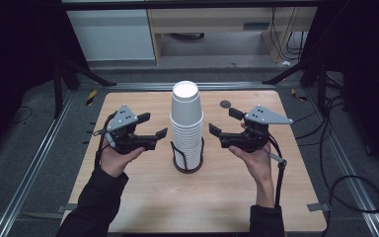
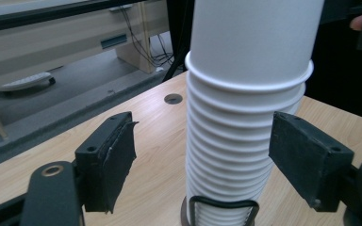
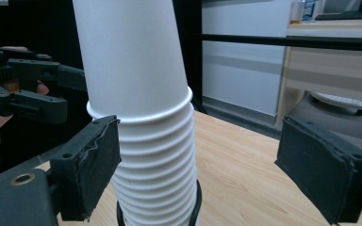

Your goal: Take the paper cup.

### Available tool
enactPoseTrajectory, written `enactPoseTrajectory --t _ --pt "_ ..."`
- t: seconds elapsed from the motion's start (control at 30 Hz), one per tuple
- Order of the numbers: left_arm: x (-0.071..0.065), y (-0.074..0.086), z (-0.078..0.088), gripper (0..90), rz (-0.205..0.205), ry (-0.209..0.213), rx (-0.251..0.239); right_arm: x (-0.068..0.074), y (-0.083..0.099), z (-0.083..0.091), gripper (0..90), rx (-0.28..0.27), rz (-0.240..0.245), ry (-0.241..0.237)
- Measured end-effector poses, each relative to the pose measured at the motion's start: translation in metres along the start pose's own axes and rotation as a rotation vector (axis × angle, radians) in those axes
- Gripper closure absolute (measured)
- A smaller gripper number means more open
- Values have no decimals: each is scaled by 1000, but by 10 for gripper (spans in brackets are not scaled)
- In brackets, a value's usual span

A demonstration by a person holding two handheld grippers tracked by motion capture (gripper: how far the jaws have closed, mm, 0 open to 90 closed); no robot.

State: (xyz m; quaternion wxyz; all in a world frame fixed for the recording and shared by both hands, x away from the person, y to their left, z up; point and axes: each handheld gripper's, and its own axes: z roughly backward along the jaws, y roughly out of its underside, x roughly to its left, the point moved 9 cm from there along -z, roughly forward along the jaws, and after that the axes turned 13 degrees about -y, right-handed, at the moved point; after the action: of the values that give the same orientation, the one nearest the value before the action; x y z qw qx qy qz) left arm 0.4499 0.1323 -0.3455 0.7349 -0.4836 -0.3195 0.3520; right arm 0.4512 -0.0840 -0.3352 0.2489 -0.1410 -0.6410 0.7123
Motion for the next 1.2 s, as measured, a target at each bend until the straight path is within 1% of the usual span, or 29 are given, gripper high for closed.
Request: enactPoseTrajectory --t 0.03,0.13,0.2,0.27,0.37,0.4,0.43,0.5,0.53,0.57,0.6,0.63,0.67,0.73,0.8,0.83,0.87,0.9,0.93,0.97,1.0,1.07,1.13,1.2 --pt "-2 -2 -1 225 -3 5 -2 0 0 0 137 0 0 0" --pt "-8 -5 -4 222 -26 14 5 1 -9 -7 139 -10 1 -26" --pt "-9 -5 -4 220 -30 19 6 3 -14 -12 138 -16 -3 -43" --pt "-10 -4 -4 217 -34 19 7 4 -17 -13 137 -19 -1 -50" --pt "-8 4 -2 216 -32 14 17 9 -26 -22 134 -28 6 -83" --pt "-8 4 -2 216 -32 14 17 9 -26 -22 134 -28 6 -83" --pt "-6 12 -1 216 -31 8 29 12 -30 -29 130 -25 12 -93" --pt "-3 22 0 215 -26 -3 42 15 -31 -37 123 -15 17 -108" --pt "-2 26 1 215 -21 -7 48 17 -32 -41 119 -11 23 -112" --pt "-2 26 1 215 -21 -7 48 17 -32 -41 119 -11 23 -112" --pt "-1 31 2 215 -11 -10 54 18 -31 -43 116 -4 26 -114" --pt "1 37 2 216 0 -13 62 21 -31 -50 110 3 39 -118" --pt "5 51 3 216 12 -29 84 21 -30 -53 110 7 38 -118" --pt "9 63 4 217 22 -39 103 21 -27 -60 108 18 34 -122" --pt "13 73 4 216 38 -50 114 21 -26 -63 107 20 31 -120" --pt "13 73 4 216 38 -50 114 21 -26 -63 107 20 31 -120" --pt "19 83 3 214 68 -68 118 21 -24 -67 103 21 27 -125" --pt "19 83 3 218 68 -68 118 21 -24 -69 101 19 28 -123" --pt "23 89 1 216 53 -86 149 21 -24 -70 101 18 29 -122" --pt "26 90 2 209 64 -98 147 21 -24 -72 100 17 26 -120" --pt "27 91 2 212 76 -96 144 20 -23 -74 100 14 23 -118" --pt "29 92 3 210 80 -101 142 20 -22 -77 100 16 20 -115" --pt "31 93 3 211 90 -101 143 20 -21 -80 104 19 27 -95" --pt "31 95 3 211 94 -101 146 20 -19 -83 99 20 21 -90"
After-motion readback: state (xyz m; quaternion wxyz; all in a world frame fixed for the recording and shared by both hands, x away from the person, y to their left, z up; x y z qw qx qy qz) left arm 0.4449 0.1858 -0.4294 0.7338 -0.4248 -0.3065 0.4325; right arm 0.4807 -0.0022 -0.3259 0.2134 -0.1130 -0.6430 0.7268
